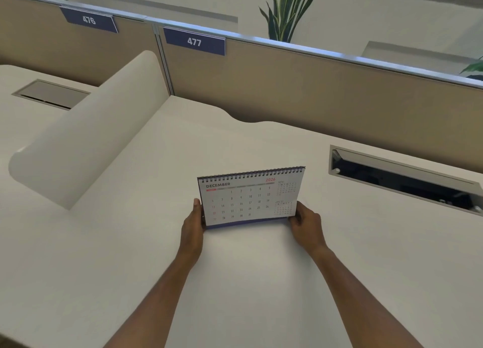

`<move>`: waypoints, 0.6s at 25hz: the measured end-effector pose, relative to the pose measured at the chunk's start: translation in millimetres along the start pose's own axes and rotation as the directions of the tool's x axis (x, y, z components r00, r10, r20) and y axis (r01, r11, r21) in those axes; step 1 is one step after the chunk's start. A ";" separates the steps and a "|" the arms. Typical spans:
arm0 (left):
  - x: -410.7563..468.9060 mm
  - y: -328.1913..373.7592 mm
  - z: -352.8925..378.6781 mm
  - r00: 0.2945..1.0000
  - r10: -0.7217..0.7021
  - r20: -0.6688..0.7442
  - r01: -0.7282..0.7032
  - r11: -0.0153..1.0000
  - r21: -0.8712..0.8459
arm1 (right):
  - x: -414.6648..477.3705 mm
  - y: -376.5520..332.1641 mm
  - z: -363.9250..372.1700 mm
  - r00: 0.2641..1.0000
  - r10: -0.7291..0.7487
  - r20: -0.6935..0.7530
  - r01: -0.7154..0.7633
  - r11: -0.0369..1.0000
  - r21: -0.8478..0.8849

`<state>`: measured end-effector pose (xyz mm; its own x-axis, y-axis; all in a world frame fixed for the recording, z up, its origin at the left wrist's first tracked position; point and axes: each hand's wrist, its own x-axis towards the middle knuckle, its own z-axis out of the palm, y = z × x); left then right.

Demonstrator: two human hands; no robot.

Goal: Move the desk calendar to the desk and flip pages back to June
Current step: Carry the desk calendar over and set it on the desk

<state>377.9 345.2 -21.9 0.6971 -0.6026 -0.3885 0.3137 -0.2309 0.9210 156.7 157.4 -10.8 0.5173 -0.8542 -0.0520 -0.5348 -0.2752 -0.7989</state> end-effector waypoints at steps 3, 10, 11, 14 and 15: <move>0.7 3.6 2.0 0.999 0.025 0.028 -0.026 0.999 0.047 | 0.7 -2.9 0.1 0.999 0.010 0.030 -0.010 1.000 -0.001; 9.8 19.7 6.2 0.999 0.020 0.042 -0.019 1.000 -0.011 | 13.9 -10.7 3.2 0.997 0.035 0.070 -0.029 0.997 -0.078; 10.6 17.9 5.5 0.999 0.013 0.041 -0.012 1.000 -0.006 | 13.9 -10.3 3.6 0.996 0.040 0.075 -0.034 0.996 -0.086; 10.4 14.3 3.4 0.999 0.017 0.043 -0.016 1.000 -0.019 | 12.2 -7.9 3.8 0.994 0.081 0.080 -0.075 0.995 -0.069; 10.3 14.9 3.2 0.999 0.024 0.044 -0.023 0.999 -0.028 | 12.6 -7.5 3.4 0.992 0.096 0.079 -0.091 0.994 -0.066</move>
<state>387.7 333.2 -12.0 0.6755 -0.6412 -0.3642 0.3157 -0.1950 0.9286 169.6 150.2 -7.5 0.5146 -0.8392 -0.1756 -0.6228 -0.2251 -0.7493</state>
